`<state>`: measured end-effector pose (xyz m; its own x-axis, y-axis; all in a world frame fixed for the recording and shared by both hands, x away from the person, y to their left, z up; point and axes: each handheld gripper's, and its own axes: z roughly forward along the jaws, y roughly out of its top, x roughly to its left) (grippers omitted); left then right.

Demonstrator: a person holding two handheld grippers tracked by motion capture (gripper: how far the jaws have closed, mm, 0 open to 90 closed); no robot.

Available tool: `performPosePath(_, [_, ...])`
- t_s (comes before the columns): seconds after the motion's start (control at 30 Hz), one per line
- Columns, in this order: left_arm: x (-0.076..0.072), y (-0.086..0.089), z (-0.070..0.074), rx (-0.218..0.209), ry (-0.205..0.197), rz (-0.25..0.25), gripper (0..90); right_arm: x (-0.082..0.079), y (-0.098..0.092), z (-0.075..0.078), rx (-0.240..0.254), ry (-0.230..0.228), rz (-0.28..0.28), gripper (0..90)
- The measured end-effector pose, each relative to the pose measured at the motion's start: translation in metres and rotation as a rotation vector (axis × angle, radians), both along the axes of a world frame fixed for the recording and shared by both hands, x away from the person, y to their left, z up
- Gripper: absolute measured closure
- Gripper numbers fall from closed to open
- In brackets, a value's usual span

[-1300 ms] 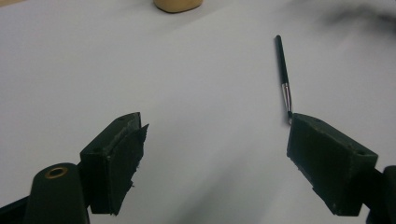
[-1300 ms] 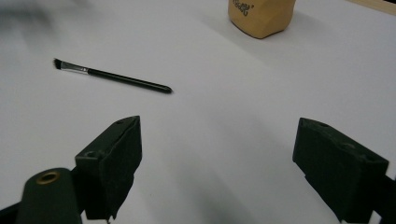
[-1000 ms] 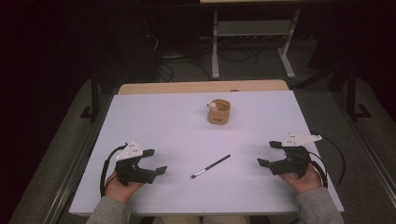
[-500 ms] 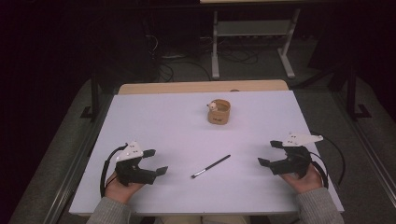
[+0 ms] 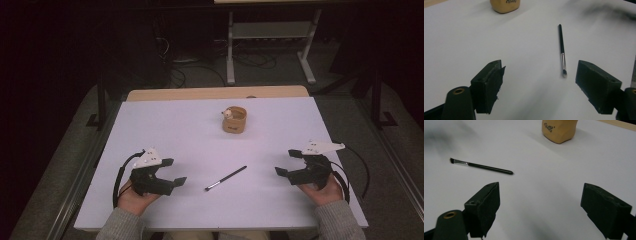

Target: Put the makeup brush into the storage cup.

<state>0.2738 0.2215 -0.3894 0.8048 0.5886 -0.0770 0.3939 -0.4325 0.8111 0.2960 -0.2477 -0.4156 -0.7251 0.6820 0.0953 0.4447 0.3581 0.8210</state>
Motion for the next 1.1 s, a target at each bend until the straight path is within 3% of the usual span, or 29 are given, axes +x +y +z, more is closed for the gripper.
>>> performPosePath(0.13, [0.000, -0.006, 0.006, 0.024, 0.007, -0.011, 24.9, -0.003, 0.003, 0.001, -0.023, -0.006, 0.010, 14.6])
performPosePath(0.3, [0.005, -0.020, 0.015, 0.041, -0.008, -0.037, 27.2, -0.005, 0.002, 0.004, -0.013, -0.033, 0.009, 14.6])
performPosePath(0.5, [0.015, -0.042, 0.017, 0.088, 0.013, -0.068, 28.8, -0.007, 0.003, 0.005, -0.023, -0.038, 0.011, 14.6])
performPosePath(0.57, [0.017, -0.049, 0.017, 0.082, 0.015, -0.078, 29.6, -0.008, 0.002, 0.006, -0.022, -0.040, 0.008, 14.7])
performPosePath(0.7, [0.021, -0.062, 0.015, 0.124, 0.033, -0.110, 29.8, -0.007, 0.001, 0.006, -0.011, -0.035, 0.008, 14.7])
performPosePath(0.9, [0.029, -0.082, 0.008, 0.151, 0.060, -0.142, 30.7, -0.008, 0.003, 0.006, -0.011, -0.037, 0.013, 14.7])
performPosePath(1.1, [0.035, -0.098, 0.004, 0.165, 0.077, -0.154, 37.2, -0.007, 0.005, 0.004, -0.025, -0.022, 0.026, 14.7])
